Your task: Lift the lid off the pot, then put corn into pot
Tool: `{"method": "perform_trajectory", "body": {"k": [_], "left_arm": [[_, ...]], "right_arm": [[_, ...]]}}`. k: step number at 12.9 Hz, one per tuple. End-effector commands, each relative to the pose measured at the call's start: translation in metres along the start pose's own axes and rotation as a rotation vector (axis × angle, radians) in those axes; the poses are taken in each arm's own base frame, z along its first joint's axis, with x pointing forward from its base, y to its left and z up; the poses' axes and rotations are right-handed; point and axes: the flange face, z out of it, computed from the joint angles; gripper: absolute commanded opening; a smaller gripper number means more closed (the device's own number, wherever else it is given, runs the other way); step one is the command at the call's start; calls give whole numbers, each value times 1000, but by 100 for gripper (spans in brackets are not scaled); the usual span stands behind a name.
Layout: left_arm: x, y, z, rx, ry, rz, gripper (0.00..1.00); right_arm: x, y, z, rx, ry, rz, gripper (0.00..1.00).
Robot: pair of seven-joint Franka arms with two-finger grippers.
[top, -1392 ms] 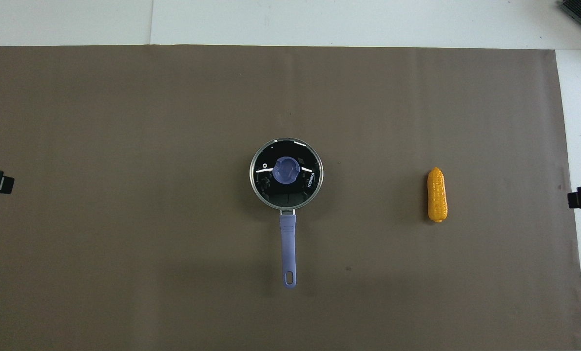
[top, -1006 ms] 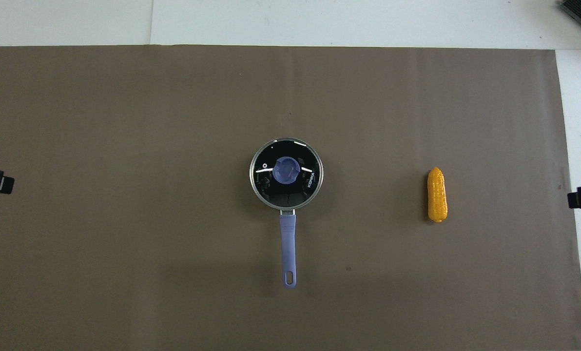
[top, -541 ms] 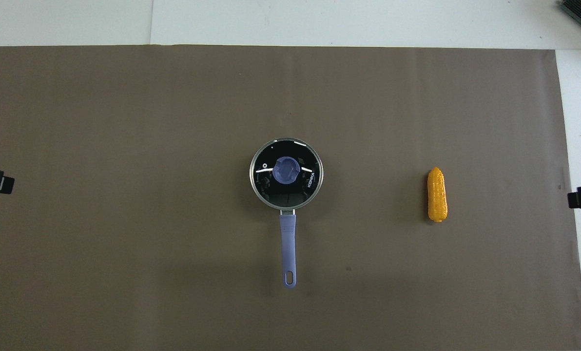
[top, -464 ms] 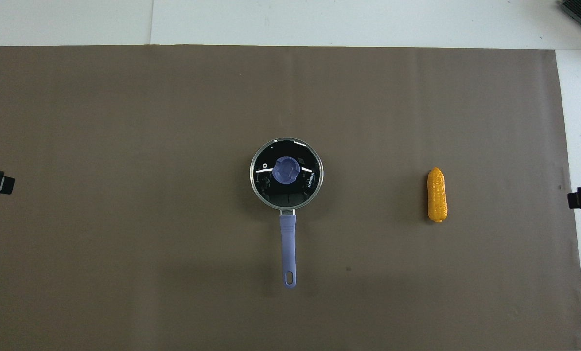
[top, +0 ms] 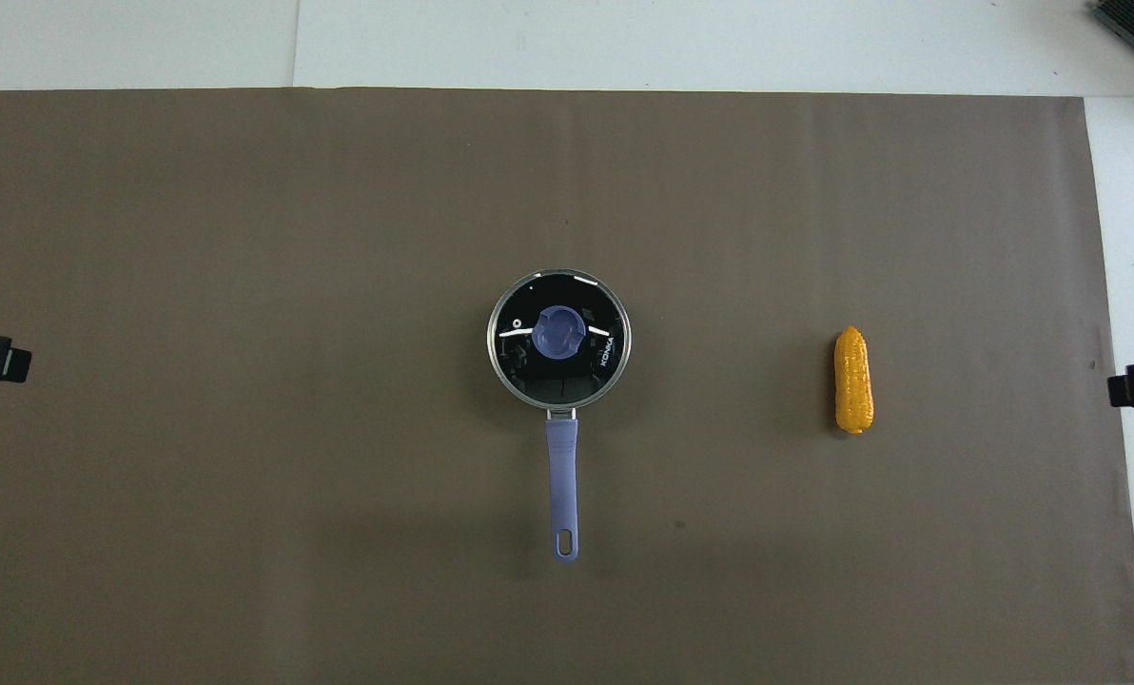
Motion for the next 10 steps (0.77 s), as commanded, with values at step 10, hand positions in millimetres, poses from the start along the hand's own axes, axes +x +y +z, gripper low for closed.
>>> {"method": "perform_trajectory", "body": {"k": [10], "left_arm": [[-11, 0, 2, 9, 2, -1, 100]], "right_arm": [[-1, 3, 1, 15, 4, -19, 100]]}}
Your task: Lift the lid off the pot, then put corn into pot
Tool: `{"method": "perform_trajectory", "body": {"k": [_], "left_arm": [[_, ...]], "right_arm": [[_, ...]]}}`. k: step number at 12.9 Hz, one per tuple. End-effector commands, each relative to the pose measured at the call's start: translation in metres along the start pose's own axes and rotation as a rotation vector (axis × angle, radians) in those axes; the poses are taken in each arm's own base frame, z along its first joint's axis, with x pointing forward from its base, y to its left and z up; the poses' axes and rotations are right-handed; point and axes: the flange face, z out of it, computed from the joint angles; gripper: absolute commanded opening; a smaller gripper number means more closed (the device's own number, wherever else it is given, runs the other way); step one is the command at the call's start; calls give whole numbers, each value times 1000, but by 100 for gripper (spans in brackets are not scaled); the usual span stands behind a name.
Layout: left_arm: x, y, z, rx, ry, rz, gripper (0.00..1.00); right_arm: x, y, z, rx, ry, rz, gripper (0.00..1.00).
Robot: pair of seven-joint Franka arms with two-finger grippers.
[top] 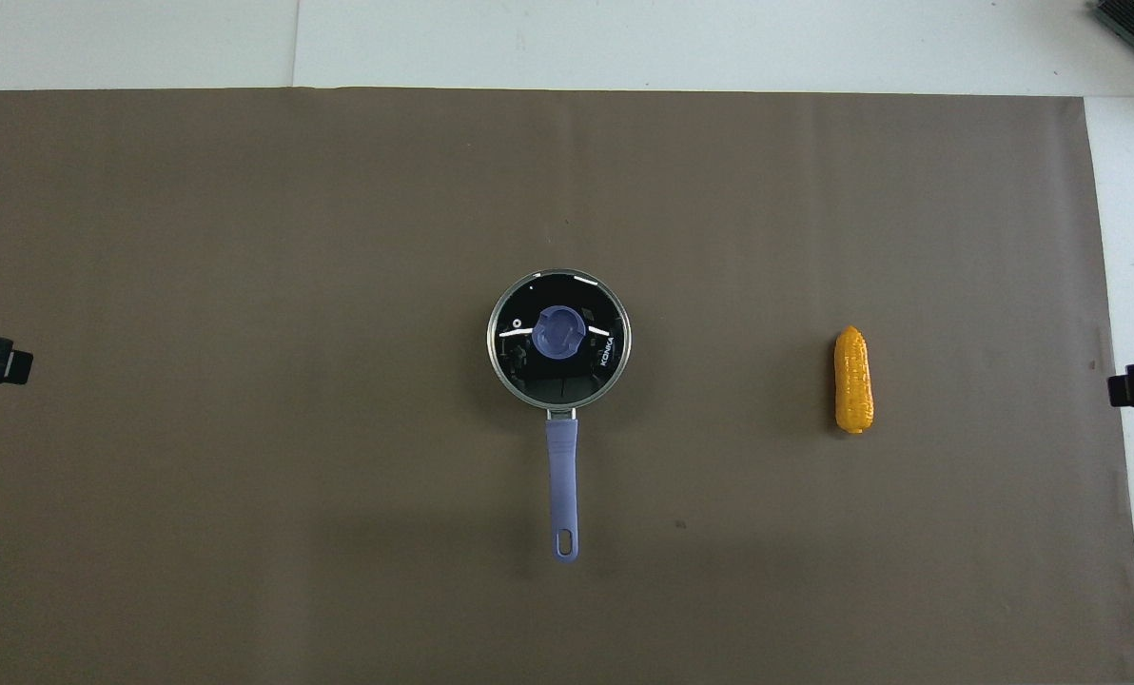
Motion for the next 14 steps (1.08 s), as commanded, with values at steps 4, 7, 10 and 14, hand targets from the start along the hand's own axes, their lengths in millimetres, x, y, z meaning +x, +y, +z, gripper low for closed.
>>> {"method": "perform_trajectory", "body": {"k": [4, 7, 10, 14], "left_arm": [[-10, 2, 2, 10, 9, 2, 100], [-9, 4, 2, 10, 9, 12, 100], [-8, 9, 2, 10, 12, 21, 100], [0, 29, 10, 14, 31, 60, 100]], "right_arm": [[0, 6, 0, 0, 6, -11, 100], [0, 2, 1, 12, 3, -22, 100], [0, -1, 1, 14, 3, -27, 100], [0, -1, 1, 14, 3, -29, 100]]}}
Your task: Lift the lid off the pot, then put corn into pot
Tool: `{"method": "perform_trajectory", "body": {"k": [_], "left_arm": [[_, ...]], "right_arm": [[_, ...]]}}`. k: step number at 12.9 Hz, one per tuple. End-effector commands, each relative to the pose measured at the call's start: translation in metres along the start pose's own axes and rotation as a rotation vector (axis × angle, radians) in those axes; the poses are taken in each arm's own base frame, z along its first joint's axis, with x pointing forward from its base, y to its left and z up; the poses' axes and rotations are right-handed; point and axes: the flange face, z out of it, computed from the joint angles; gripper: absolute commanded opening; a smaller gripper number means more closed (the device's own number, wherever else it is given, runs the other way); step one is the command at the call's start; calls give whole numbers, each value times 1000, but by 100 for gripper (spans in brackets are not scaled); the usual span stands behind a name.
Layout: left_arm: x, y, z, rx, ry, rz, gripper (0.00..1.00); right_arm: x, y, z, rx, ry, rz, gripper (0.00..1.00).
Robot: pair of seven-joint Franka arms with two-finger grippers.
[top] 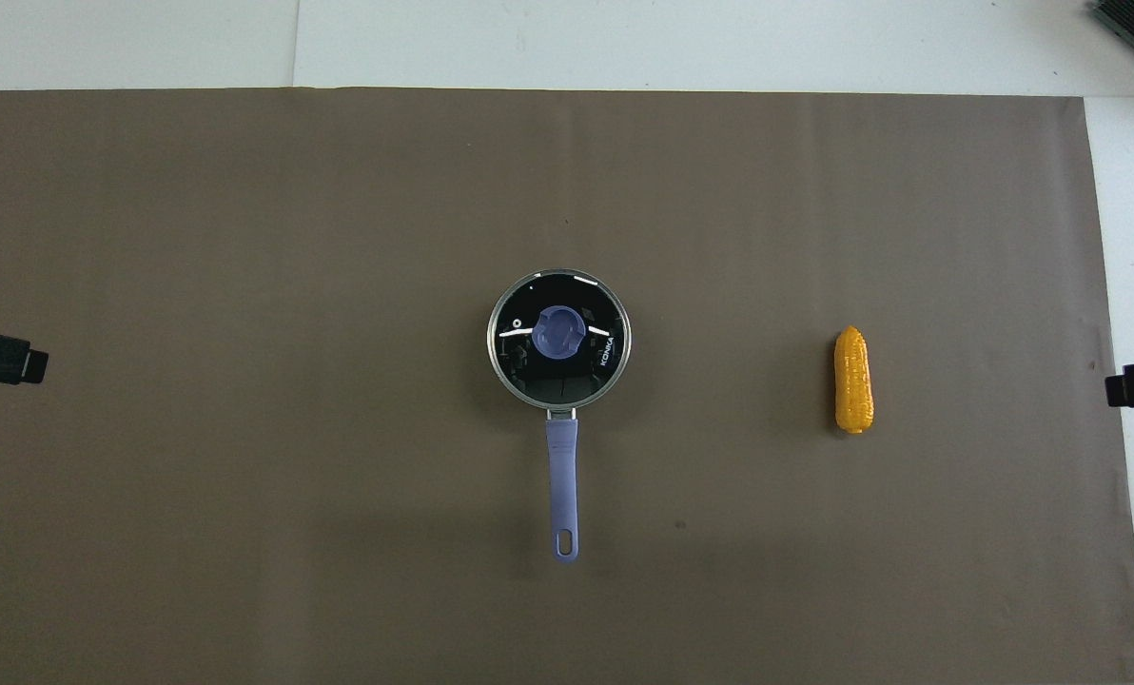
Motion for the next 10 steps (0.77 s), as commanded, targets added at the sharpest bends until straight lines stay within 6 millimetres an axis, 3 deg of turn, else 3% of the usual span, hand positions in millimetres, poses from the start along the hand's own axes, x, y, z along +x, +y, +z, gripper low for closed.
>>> {"method": "perform_trajectory", "body": {"k": [1, 2, 5, 10], "left_arm": [[0, 26, 11, 11, 14, 54, 100], [2, 35, 15, 11, 12, 68, 100], [13, 87, 40, 10, 26, 84, 100], [22, 193, 106, 28, 63, 74, 100]], "right_arm": [[0, 1, 0, 15, 4, -24, 100], [0, 1, 1, 15, 3, -24, 100], [0, 1, 1, 15, 3, -24, 100], [-1, 2, 1, 15, -2, -28, 100]]}}
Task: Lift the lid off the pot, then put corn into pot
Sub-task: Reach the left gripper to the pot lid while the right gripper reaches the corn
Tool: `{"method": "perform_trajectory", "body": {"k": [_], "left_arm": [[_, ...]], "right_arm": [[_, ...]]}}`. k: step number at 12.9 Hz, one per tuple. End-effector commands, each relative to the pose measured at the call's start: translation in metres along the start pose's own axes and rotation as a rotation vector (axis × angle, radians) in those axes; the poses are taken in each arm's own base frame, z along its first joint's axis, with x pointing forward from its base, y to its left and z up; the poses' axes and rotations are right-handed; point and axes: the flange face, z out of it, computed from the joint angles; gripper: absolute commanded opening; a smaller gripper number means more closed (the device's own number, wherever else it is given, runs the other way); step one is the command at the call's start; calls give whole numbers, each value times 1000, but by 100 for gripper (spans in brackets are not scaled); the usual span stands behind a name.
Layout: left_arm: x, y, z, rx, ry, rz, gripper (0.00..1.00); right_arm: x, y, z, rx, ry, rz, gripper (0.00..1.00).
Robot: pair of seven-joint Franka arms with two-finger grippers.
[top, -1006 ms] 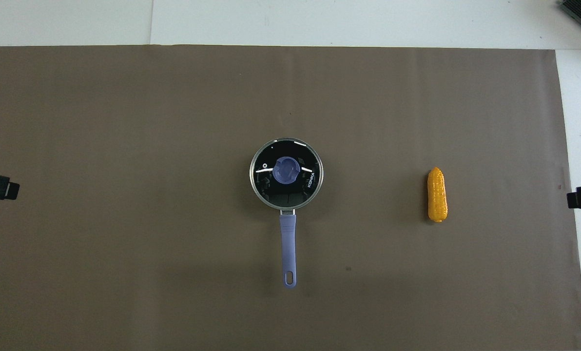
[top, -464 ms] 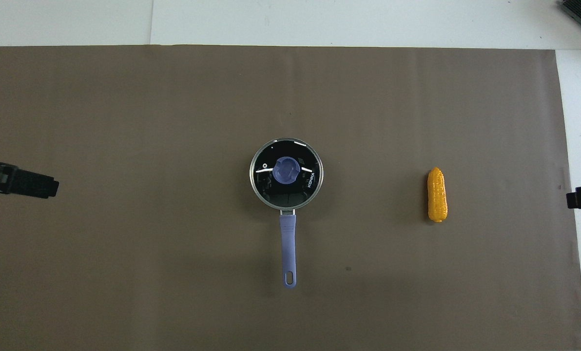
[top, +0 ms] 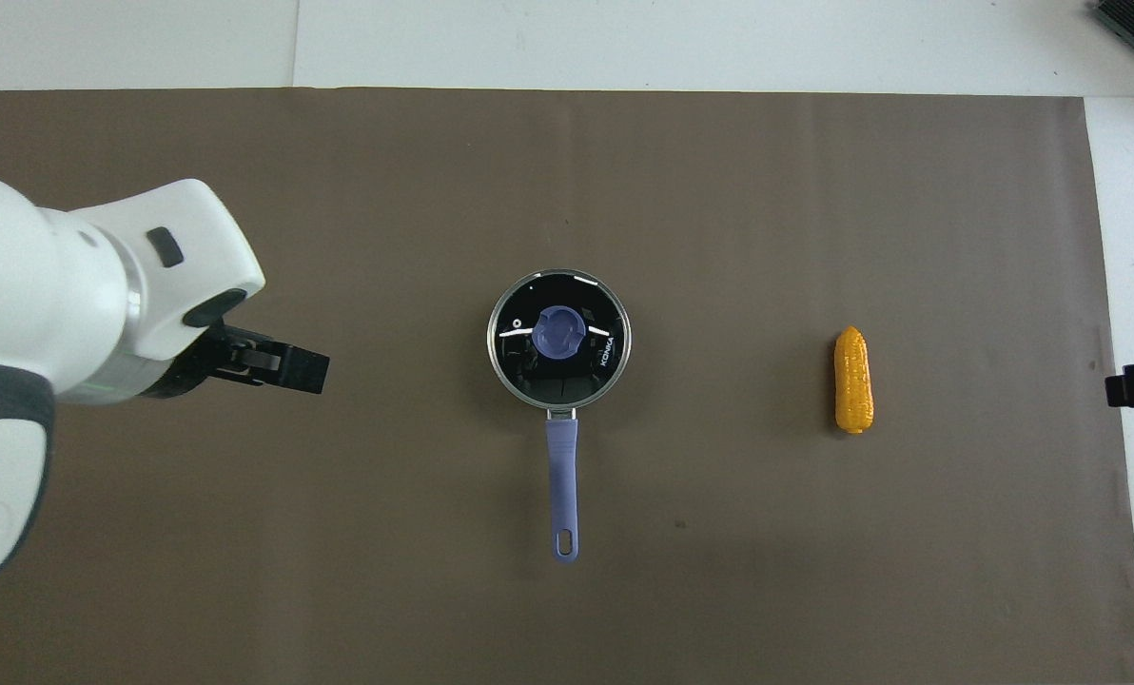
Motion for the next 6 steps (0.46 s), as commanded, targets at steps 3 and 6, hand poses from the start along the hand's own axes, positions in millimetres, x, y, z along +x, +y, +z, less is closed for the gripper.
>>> {"method": "perform_trajectory", "body": {"k": [3, 6], "left_arm": [[7, 74, 58, 21, 40, -21, 100], [20, 117, 92, 40, 65, -45, 100]], "right_arm": [[-2, 12, 3, 13, -1, -8, 100], [11, 3, 33, 10, 37, -18, 100]]}}
